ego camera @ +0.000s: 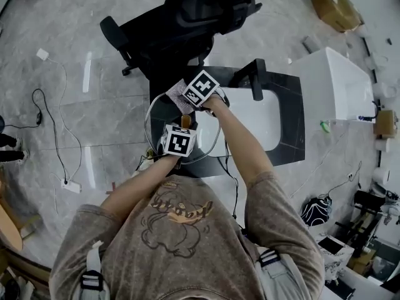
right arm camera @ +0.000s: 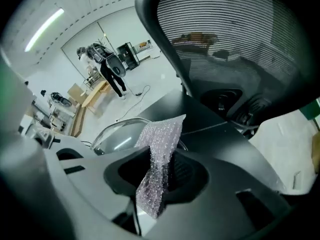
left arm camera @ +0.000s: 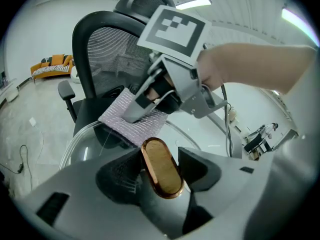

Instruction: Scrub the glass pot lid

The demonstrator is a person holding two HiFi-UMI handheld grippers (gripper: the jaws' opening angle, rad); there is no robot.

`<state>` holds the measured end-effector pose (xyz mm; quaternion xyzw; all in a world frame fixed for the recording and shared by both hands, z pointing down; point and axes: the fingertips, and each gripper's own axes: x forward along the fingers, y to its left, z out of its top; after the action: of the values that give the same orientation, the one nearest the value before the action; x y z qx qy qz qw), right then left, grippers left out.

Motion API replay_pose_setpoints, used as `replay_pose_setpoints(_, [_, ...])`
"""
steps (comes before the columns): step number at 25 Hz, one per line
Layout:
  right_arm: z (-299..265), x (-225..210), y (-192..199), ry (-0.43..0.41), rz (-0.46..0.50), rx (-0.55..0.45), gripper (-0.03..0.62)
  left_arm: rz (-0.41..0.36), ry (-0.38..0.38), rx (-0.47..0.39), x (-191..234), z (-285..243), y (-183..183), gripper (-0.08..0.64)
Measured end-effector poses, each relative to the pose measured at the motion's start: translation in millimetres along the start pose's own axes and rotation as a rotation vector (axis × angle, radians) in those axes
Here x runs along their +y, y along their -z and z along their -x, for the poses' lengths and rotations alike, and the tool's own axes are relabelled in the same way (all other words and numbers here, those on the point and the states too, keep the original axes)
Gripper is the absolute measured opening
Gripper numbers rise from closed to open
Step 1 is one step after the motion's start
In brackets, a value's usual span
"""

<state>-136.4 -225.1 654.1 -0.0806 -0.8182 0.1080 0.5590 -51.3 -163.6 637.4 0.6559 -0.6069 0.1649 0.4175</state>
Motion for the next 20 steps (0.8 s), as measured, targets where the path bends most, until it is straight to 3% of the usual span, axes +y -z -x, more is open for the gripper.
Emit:
replay_pose_setpoints(12, [-52.2,91.2,-44.5,-0.147,0.336,0.180,0.110,0.011,0.000,-0.012,-0.1,-1.0,2.8,0.247])
replay_pose_setpoints(17, [-65.1,124.7,-43.9,-0.225,0.410,0.221,0.112,0.010,0.003,-0.011,-0.8,-0.4,3.1,0.247])
replay_pose_setpoints(20, [-66.1,126.0,-44.3,-0.241,0.393,0.214,0.112,0.010,0.010,-0.013,0.0,-0.9,2.9,0.247])
